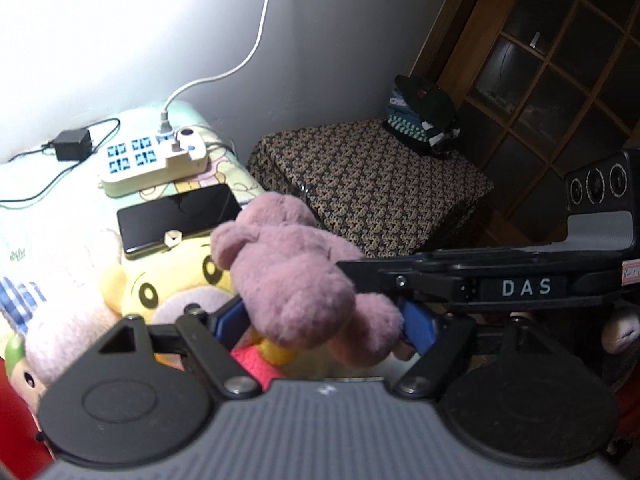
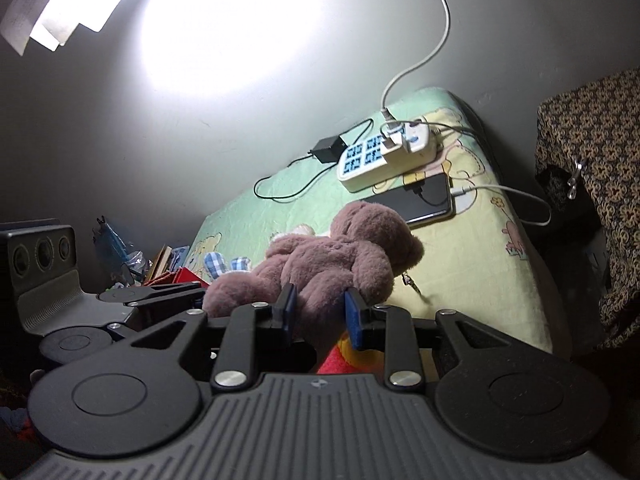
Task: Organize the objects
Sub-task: 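Close the right gripper on the pink-brown teddy bear and lift it, then carry the teddy bear with the right gripper over the red box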
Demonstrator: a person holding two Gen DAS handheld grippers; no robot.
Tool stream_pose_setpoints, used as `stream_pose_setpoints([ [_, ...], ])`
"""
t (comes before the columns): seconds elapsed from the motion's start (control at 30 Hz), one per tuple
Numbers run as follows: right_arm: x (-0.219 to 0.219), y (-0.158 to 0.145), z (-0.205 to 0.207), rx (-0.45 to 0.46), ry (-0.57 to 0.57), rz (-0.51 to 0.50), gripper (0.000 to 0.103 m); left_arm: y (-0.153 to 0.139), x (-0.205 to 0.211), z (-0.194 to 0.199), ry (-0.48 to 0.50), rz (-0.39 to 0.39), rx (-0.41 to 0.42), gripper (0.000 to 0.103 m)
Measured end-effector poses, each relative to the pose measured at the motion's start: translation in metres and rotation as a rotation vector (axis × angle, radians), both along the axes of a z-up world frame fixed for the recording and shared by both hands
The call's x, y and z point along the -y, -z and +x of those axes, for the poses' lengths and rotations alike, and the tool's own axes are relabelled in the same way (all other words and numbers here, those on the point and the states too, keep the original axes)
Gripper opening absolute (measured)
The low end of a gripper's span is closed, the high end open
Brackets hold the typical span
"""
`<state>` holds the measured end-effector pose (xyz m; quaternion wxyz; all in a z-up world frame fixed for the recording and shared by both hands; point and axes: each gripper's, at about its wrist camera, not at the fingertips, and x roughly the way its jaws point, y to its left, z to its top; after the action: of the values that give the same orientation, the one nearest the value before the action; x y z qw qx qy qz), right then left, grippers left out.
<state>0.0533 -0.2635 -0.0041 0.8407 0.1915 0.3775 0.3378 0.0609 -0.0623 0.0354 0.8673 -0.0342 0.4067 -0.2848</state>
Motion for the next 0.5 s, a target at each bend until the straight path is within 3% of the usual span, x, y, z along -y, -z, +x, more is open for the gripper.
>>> stream_pose_setpoints([
  [0.17,-0.013,-0.006,-0.028,0.018,-0.042,0.032,0.028,-0.018,-0.02,-0.043,-0.004,0.019,0.06,0.08],
  [0.27,-0.03,-0.001,-0.047,0.017,-0.104,0.023,0.028,-0.016,-0.039,-0.068,-0.004,0.032,0.051,0.081],
  [0.5,-0.084,0.041,-0.083,0.048,-0.24,-0.146,0.025,0.039,-0.069,-0.104,-0.058,0.082,-0.091,0.081],
])
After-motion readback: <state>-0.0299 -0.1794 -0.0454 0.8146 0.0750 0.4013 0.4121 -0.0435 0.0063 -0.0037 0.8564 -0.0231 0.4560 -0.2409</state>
